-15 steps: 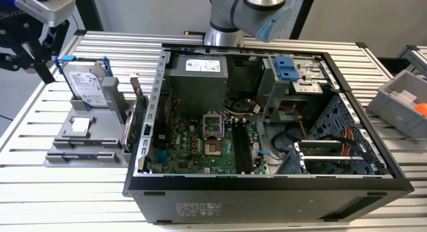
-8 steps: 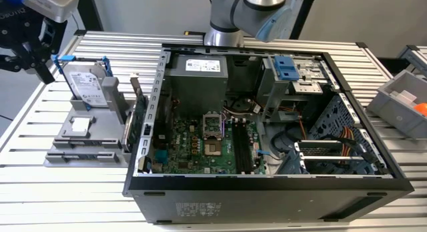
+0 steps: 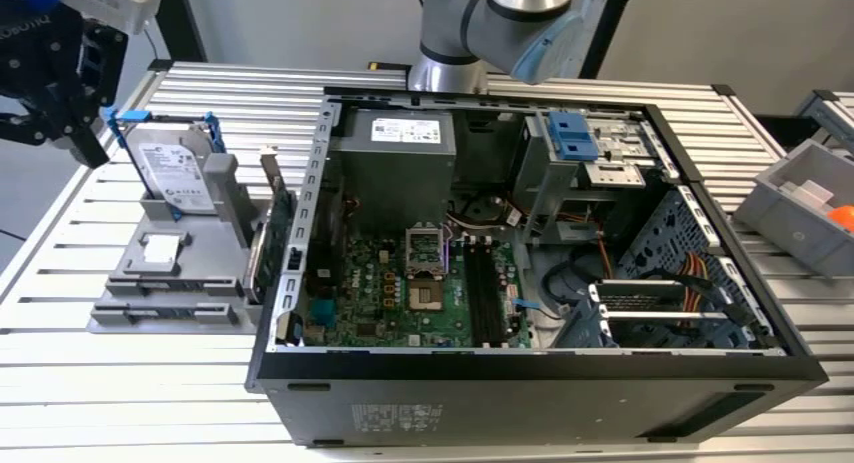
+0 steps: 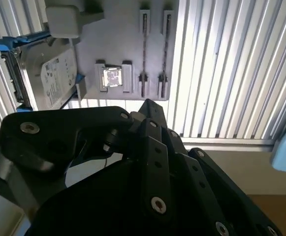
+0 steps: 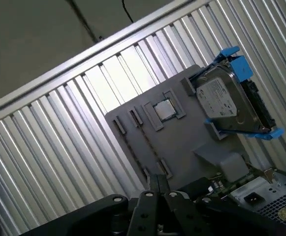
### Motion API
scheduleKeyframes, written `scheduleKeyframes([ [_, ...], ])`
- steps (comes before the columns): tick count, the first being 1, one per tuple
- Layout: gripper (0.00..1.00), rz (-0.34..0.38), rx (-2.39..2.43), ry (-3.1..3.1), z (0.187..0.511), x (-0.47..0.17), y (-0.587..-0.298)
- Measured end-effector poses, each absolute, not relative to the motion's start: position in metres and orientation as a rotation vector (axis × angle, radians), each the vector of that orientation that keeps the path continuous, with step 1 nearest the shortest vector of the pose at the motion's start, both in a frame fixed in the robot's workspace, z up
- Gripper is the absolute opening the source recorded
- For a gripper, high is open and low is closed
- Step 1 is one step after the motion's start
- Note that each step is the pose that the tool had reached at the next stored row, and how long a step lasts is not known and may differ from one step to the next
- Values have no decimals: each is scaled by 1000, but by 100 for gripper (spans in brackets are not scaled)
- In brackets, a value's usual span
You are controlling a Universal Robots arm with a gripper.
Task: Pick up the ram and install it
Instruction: 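Pick up the ram and move it above insertion slot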
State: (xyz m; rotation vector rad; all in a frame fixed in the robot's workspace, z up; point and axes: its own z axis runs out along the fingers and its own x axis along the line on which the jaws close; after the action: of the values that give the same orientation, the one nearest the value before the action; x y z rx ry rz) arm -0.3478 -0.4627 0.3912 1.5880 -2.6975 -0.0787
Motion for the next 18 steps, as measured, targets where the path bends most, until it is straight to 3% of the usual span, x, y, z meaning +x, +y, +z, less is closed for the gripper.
scheduleKeyframes([
  [18,0,-70,2006,-2398,391,-348,-463],
])
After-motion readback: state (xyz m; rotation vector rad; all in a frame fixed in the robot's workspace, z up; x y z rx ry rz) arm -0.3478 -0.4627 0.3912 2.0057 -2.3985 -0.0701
